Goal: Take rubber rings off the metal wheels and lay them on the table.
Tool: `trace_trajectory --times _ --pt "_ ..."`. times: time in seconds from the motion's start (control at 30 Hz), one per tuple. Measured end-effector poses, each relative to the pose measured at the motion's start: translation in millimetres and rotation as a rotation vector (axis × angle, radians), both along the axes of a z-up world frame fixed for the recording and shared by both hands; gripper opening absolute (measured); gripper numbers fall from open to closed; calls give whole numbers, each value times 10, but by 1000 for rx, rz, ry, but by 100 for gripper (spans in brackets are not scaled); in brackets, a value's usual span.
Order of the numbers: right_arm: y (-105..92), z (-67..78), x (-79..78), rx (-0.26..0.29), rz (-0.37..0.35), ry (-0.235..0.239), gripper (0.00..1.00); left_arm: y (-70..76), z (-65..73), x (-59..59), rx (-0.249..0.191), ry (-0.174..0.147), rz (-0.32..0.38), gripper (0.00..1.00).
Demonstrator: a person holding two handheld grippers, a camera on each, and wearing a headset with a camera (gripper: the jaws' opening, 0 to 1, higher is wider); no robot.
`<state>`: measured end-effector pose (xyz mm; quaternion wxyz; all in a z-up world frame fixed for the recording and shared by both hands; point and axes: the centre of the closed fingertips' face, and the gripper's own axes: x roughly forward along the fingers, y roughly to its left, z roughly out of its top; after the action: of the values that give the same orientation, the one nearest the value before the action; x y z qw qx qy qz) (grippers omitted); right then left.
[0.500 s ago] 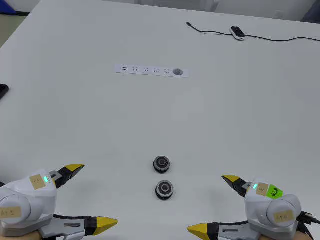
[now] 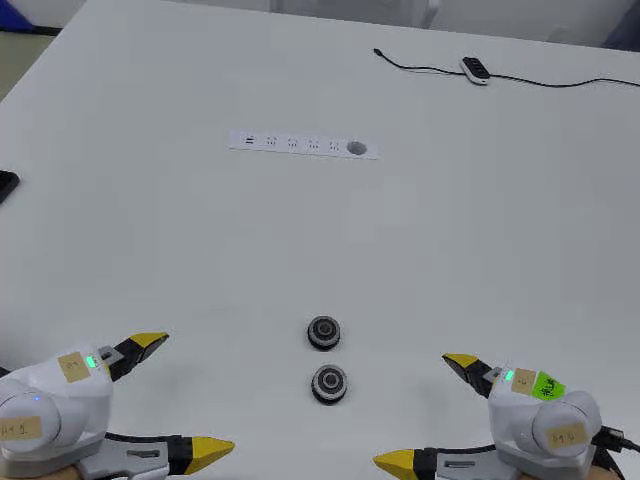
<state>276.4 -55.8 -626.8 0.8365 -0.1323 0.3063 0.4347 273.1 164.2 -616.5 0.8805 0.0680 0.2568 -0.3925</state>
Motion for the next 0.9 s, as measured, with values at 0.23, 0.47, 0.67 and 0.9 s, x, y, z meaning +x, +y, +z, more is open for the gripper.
trace_trajectory --times 0.23,0.47,0.67,0.9 --pt "20 -1 -12 10 -1 6 94 -21 -10 -3 2 7 -6 92" --pt "44 -19 -31 15 1 17 93 -94 13 -1 0 9 -22 88" --pt "56 -31 -34 19 1 21 92 -171 28 11 1 8 -45 85" --pt "81 -33 -30 28 0 25 92 -265 53 31 2 8 -69 81"
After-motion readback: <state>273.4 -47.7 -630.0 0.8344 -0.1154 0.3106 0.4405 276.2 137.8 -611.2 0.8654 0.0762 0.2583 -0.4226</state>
